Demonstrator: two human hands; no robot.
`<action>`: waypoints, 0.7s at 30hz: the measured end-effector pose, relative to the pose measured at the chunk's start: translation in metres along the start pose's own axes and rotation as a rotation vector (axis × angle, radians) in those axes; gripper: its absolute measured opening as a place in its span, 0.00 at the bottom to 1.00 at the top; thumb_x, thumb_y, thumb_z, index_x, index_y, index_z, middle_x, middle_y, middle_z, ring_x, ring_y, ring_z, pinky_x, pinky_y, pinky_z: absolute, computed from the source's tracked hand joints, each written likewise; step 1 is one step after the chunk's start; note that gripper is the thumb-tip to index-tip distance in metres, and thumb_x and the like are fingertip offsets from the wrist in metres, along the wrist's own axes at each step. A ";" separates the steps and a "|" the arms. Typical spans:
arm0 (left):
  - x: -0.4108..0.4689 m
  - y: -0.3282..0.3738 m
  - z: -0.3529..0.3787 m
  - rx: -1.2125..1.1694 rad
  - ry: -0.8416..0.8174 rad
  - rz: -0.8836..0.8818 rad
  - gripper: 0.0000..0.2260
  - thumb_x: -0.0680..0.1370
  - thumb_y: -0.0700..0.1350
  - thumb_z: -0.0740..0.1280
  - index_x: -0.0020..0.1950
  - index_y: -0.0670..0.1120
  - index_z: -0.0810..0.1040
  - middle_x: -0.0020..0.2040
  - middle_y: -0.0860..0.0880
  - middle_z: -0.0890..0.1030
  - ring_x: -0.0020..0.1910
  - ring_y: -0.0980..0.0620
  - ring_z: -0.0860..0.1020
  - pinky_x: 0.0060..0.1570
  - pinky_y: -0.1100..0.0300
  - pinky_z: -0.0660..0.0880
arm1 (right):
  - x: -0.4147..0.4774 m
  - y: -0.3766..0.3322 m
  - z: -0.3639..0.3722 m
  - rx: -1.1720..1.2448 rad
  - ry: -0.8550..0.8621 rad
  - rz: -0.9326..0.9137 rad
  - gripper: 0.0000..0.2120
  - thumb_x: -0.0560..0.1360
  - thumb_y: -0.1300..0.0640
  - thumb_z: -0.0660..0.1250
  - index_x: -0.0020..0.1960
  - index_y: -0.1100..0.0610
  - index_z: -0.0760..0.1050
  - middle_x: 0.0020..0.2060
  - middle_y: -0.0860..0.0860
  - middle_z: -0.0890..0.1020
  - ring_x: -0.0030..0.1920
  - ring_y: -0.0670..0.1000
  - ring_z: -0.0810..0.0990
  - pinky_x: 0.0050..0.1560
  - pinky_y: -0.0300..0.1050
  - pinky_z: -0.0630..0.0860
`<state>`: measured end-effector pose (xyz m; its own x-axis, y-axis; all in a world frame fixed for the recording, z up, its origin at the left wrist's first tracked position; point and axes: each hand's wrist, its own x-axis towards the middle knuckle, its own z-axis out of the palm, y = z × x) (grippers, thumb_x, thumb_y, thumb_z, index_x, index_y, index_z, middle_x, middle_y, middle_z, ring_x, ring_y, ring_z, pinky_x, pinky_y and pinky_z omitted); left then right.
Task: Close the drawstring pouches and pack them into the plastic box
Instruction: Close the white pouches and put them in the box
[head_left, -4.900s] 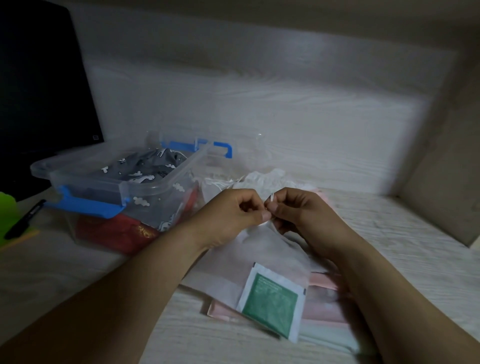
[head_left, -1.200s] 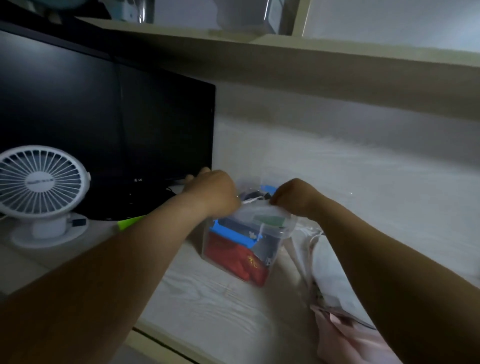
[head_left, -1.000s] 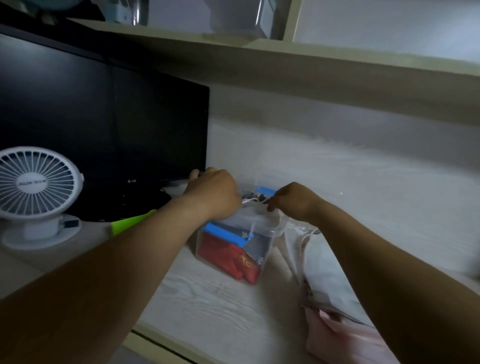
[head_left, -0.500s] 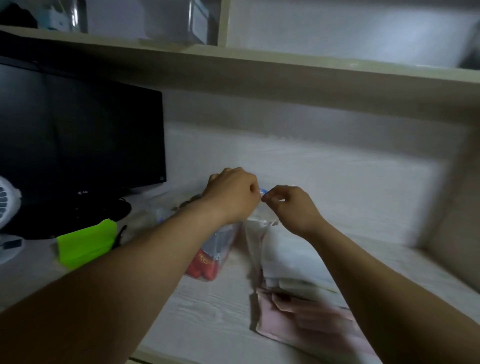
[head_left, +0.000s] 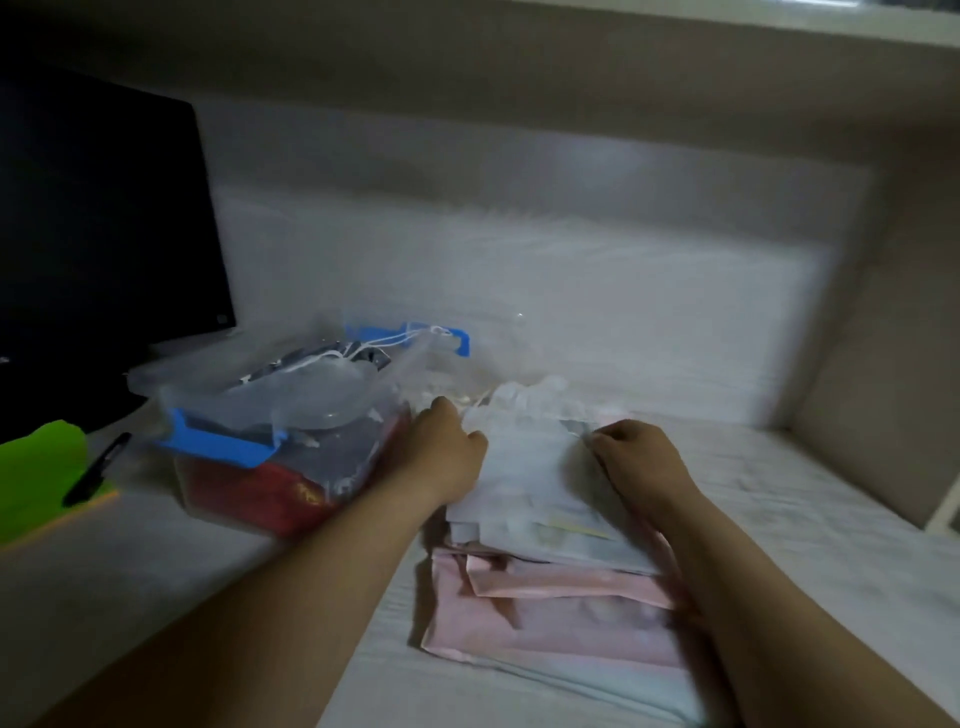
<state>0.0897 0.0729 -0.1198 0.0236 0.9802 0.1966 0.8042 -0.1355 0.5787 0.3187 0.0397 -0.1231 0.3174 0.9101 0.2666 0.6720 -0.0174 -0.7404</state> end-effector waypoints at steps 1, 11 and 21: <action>0.001 -0.004 0.006 -0.019 0.006 0.000 0.16 0.79 0.54 0.64 0.62 0.46 0.75 0.61 0.43 0.80 0.60 0.39 0.77 0.59 0.50 0.76 | 0.002 0.006 0.003 -0.015 -0.031 -0.005 0.12 0.77 0.58 0.65 0.39 0.62 0.82 0.33 0.55 0.86 0.37 0.56 0.85 0.37 0.44 0.79; 0.008 -0.015 0.012 -0.165 0.206 0.124 0.07 0.79 0.48 0.70 0.56 0.51 0.82 0.54 0.52 0.84 0.57 0.48 0.80 0.57 0.58 0.74 | 0.003 0.010 0.005 0.060 -0.034 -0.021 0.04 0.76 0.55 0.71 0.48 0.54 0.84 0.39 0.49 0.87 0.42 0.51 0.85 0.49 0.49 0.80; 0.005 -0.018 0.018 -0.192 0.129 0.070 0.05 0.78 0.50 0.70 0.50 0.52 0.75 0.52 0.49 0.81 0.53 0.46 0.79 0.55 0.52 0.77 | 0.004 0.007 0.017 -0.111 -0.003 -0.230 0.16 0.71 0.47 0.72 0.56 0.52 0.85 0.45 0.49 0.85 0.45 0.49 0.82 0.45 0.41 0.73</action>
<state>0.0858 0.0832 -0.1434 -0.0112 0.9426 0.3338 0.6752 -0.2391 0.6978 0.3134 0.0501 -0.1376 0.1457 0.8965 0.4184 0.7958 0.1450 -0.5879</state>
